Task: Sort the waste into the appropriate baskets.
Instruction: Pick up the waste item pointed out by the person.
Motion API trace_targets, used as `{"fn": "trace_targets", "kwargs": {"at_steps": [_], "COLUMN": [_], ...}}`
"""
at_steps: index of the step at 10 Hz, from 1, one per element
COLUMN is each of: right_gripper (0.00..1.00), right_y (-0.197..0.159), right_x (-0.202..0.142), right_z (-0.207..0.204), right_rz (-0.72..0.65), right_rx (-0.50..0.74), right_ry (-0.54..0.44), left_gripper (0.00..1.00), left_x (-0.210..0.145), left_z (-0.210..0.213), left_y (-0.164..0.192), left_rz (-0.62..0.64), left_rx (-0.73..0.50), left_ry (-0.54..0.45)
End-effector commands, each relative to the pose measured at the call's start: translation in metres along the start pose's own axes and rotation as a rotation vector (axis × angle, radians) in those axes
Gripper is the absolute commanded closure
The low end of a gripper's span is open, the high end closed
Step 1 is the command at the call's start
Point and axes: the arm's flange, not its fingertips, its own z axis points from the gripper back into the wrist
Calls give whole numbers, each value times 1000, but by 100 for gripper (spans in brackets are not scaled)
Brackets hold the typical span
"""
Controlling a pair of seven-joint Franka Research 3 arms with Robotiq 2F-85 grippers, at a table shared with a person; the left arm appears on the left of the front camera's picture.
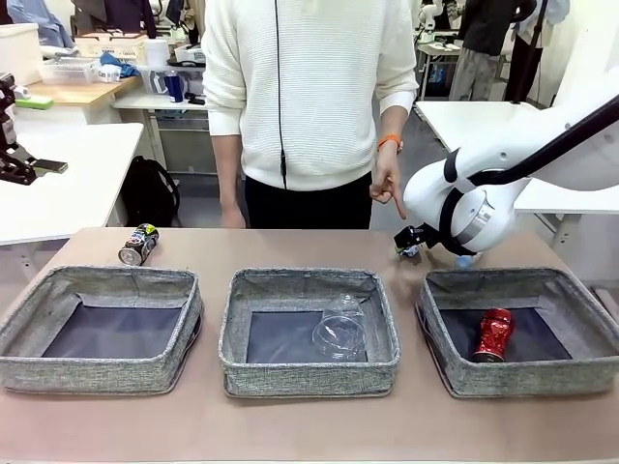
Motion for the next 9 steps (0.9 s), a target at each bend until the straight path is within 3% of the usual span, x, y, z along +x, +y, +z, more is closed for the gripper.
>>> {"fn": "trace_targets", "kwargs": {"at_steps": [1, 2, 3, 4, 9], "right_gripper": [60, 100, 65, 100, 100], "right_y": [-8, -8, -9, -9, -10], "right_x": [-6, -6, -6, -6, -8], "right_z": [-1, -1, -1, -1, -1], "right_rz": [22, 24, 23, 23, 19], "right_rx": [23, 29, 35, 37, 42], "right_ry": [-19, -18, -22, -28, -30], "left_gripper": [0, 0, 0, 0, 0], "left_x": [-2, -2, -2, -2, -2], "left_z": [1, 1, 1, 1, 1], "left_y": [-2, -2, -2, -2, -2], "left_rz": [-15, -15, -15, -15, -15], "left_rx": [0, 0, 0, 0, 0], "left_ry": [9, 9, 9, 9, 9]}}
